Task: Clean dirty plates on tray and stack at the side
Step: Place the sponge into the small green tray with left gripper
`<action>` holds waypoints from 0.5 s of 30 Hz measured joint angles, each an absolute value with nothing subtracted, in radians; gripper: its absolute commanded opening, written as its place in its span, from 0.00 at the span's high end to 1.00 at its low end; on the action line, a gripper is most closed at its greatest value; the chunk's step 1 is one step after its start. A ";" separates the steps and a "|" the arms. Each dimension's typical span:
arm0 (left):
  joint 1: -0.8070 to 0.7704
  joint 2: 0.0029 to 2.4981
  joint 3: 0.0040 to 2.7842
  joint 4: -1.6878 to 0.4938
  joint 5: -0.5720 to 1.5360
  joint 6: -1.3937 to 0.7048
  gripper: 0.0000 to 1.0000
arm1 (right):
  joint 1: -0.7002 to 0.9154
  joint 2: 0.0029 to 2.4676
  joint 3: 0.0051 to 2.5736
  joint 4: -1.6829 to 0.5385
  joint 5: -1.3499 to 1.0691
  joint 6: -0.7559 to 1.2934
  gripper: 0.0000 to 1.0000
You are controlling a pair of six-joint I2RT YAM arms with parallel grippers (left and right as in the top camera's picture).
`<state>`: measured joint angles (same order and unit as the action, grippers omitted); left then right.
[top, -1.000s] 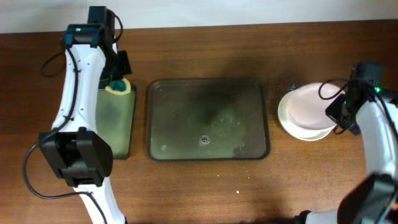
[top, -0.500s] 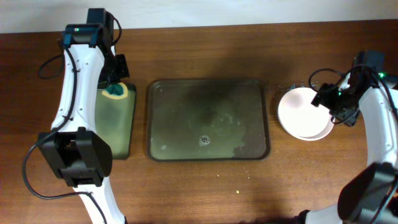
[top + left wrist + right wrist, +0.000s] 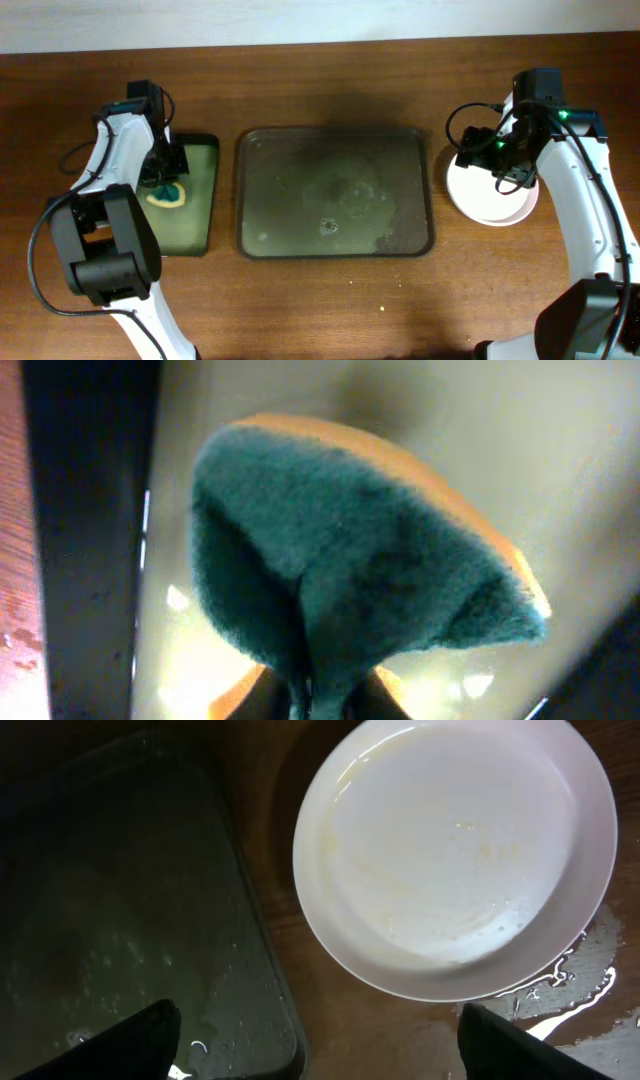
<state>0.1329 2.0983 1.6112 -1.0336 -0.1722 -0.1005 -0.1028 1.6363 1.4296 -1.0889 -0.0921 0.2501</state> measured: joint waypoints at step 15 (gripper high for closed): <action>0.025 1.758 1.924 -1.121 -0.172 -0.064 0.00 | -0.103 1.366 1.496 -1.239 -0.092 0.213 0.02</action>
<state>0.0250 1.7584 1.9240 -1.1210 -0.1722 -0.0635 -0.1028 1.3663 1.4960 -1.2388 -0.0921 0.2134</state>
